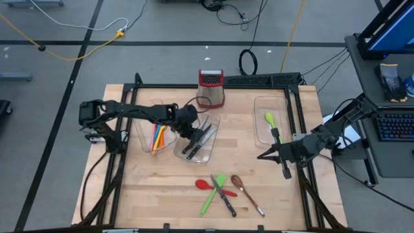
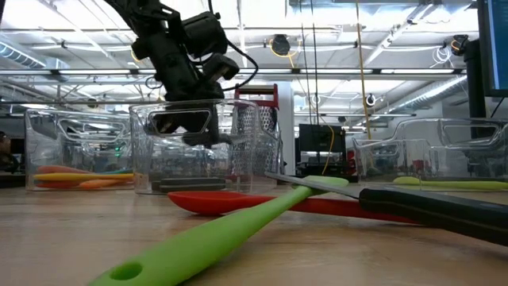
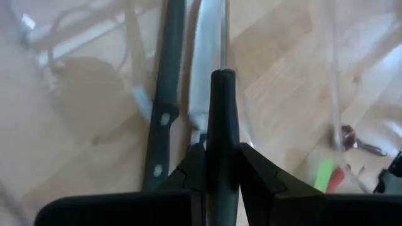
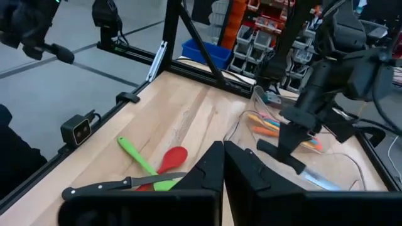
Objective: Pick & Place Kitchen Items
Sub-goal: Put the black knife into the middle transparent bin
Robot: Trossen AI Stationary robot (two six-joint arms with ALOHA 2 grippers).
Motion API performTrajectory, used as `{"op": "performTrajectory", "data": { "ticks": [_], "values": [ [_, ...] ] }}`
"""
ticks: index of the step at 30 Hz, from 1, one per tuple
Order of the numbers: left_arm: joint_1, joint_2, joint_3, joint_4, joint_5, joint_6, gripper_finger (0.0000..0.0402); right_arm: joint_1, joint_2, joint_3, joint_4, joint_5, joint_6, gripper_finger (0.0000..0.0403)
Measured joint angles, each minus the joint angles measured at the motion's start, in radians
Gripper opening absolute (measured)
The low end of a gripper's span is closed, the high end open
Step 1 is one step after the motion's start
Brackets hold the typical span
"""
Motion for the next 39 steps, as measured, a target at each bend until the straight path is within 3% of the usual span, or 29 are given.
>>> {"op": "performTrajectory", "data": {
  "ticks": [4,18,31,39],
  "values": [
    [-0.014,0.048,0.002,0.000,0.005,-0.010,0.0054,0.000,0.005,0.000,0.005,-0.023,0.000,0.0000],
    [-0.016,0.059,0.002,0.076,-0.008,0.041,0.0148,0.000,0.014,-0.001,0.024,-0.021,0.001,0.0000],
    [-0.057,-0.163,0.000,0.044,-0.041,0.039,0.0170,0.000,0.014,-0.001,0.025,-0.021,0.027,0.0000],
    [-0.245,-0.283,0.000,-0.066,-0.208,-0.028,0.0170,0.000,0.014,0.000,0.021,-0.021,0.027,0.0000]
  ]
}}
